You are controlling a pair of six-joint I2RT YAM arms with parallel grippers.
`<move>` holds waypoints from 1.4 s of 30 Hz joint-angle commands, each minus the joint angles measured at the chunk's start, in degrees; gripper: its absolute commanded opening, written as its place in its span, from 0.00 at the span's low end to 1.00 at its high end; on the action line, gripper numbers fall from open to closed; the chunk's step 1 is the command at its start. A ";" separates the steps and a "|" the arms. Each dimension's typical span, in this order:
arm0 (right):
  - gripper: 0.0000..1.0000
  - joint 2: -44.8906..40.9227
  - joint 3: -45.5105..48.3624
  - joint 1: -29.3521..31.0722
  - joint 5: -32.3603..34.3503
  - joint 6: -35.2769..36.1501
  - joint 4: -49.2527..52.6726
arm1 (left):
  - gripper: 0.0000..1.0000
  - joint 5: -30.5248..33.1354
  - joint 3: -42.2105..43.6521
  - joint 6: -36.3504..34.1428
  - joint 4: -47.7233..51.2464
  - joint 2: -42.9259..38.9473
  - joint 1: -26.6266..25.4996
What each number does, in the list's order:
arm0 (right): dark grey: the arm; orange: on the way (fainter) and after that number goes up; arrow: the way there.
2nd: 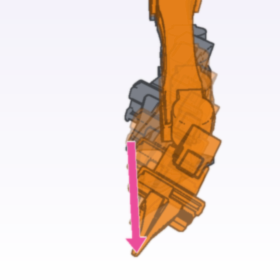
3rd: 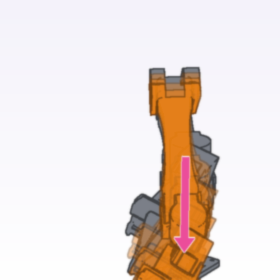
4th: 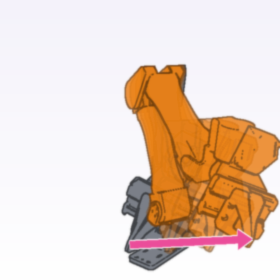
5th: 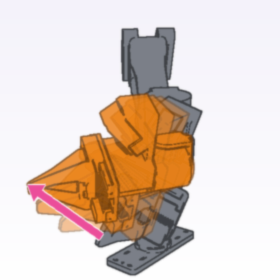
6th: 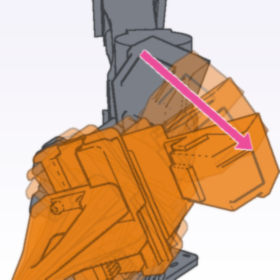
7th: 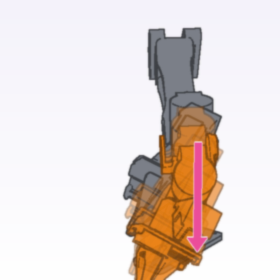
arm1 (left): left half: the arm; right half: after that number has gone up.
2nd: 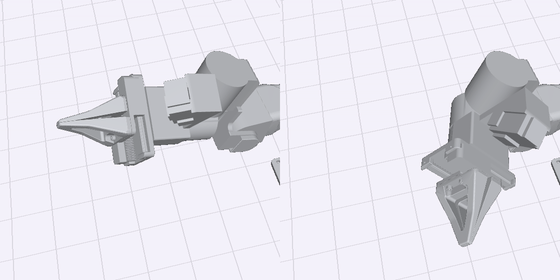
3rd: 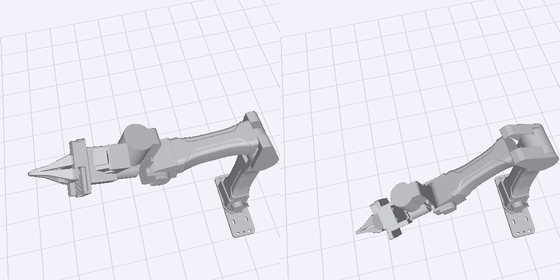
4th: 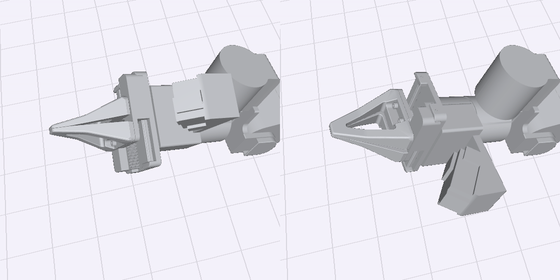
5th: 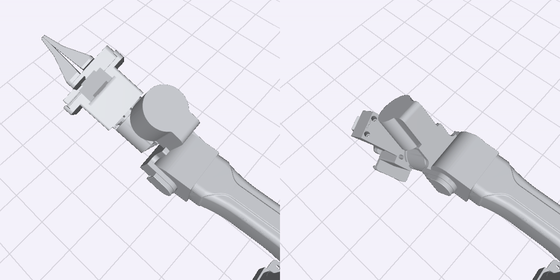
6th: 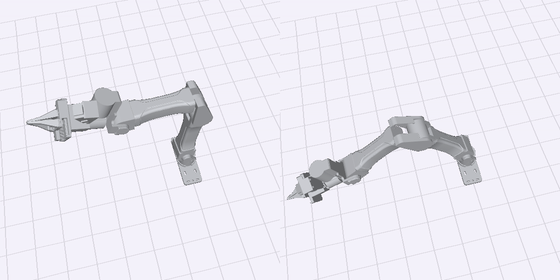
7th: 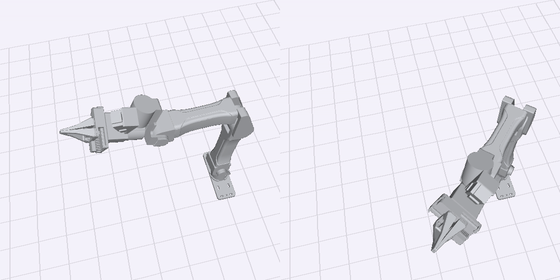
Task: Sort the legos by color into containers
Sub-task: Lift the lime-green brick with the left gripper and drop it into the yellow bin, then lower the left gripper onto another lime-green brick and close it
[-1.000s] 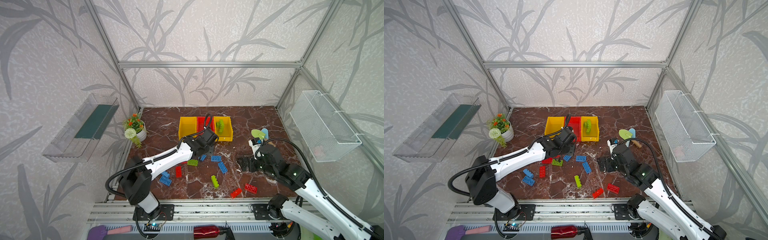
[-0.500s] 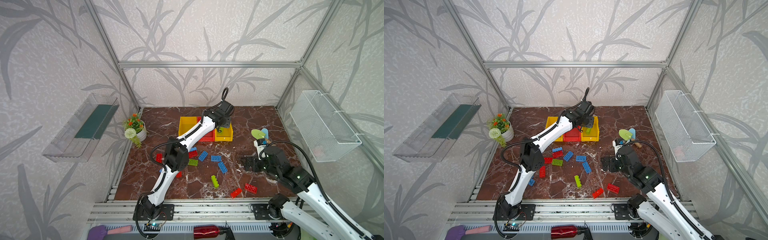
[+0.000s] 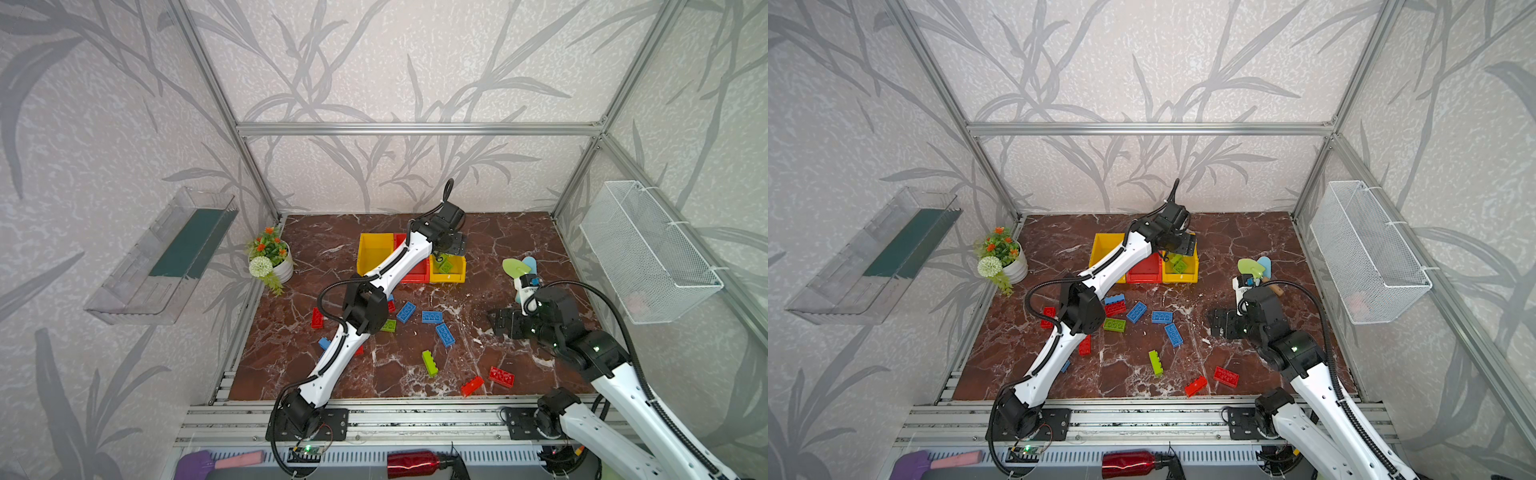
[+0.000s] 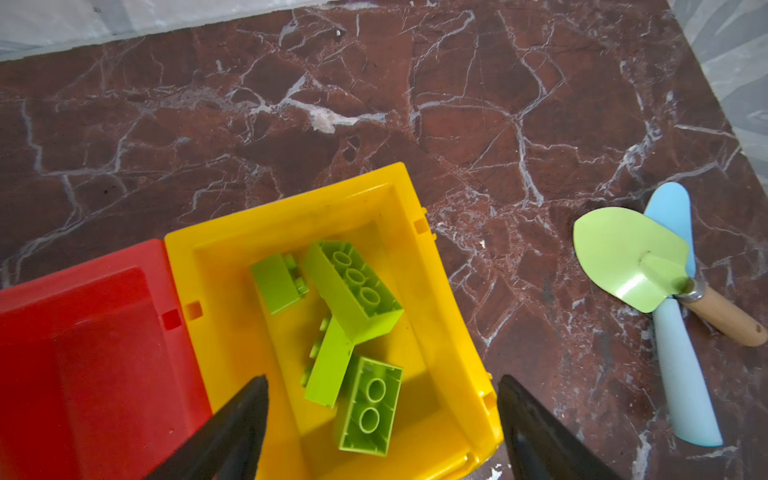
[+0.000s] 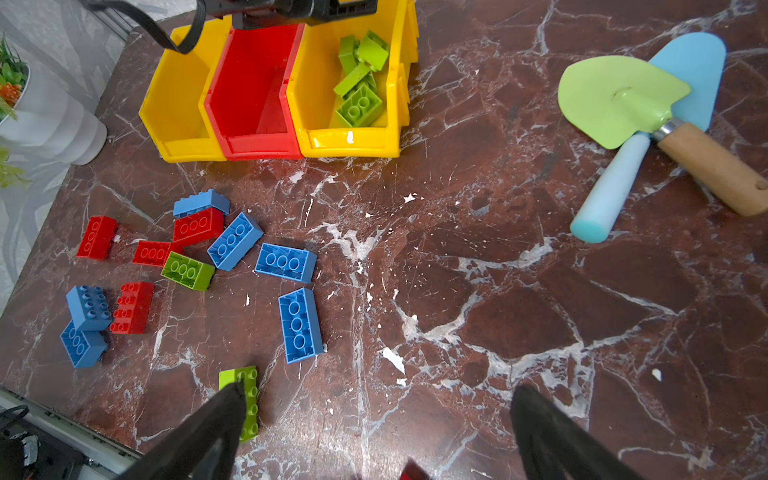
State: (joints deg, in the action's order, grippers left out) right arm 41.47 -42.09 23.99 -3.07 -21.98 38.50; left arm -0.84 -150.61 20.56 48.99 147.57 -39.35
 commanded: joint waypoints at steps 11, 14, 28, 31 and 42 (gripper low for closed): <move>0.99 -1.81 1.08 -0.08 -5.03 0.01 -0.49 | 0.80 5.33 56.51 5.95 -14.21 -40.92 -1.43; 0.99 -1.41 1.06 -0.01 -6.75 -0.09 -0.80 | 0.80 6.08 73.05 9.58 -17.44 -52.08 -1.54; 0.99 -0.16 0.30 1.41 -7.50 -1.40 -0.55 | 0.81 3.42 105.49 15.44 -20.61 -73.22 -1.87; 0.99 -0.41 -0.17 1.94 -6.97 -1.75 0.05 | 0.81 4.98 106.42 16.12 -19.88 -72.40 -1.87; 0.99 -1.66 -0.77 2.18 -5.29 -1.44 2.68 | 0.82 2.90 106.98 14.70 -26.66 -63.05 -1.69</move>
State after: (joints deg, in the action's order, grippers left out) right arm 40.42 -41.50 25.89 -9.13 -23.18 39.38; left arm 1.83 -43.33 35.55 24.14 82.65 -41.15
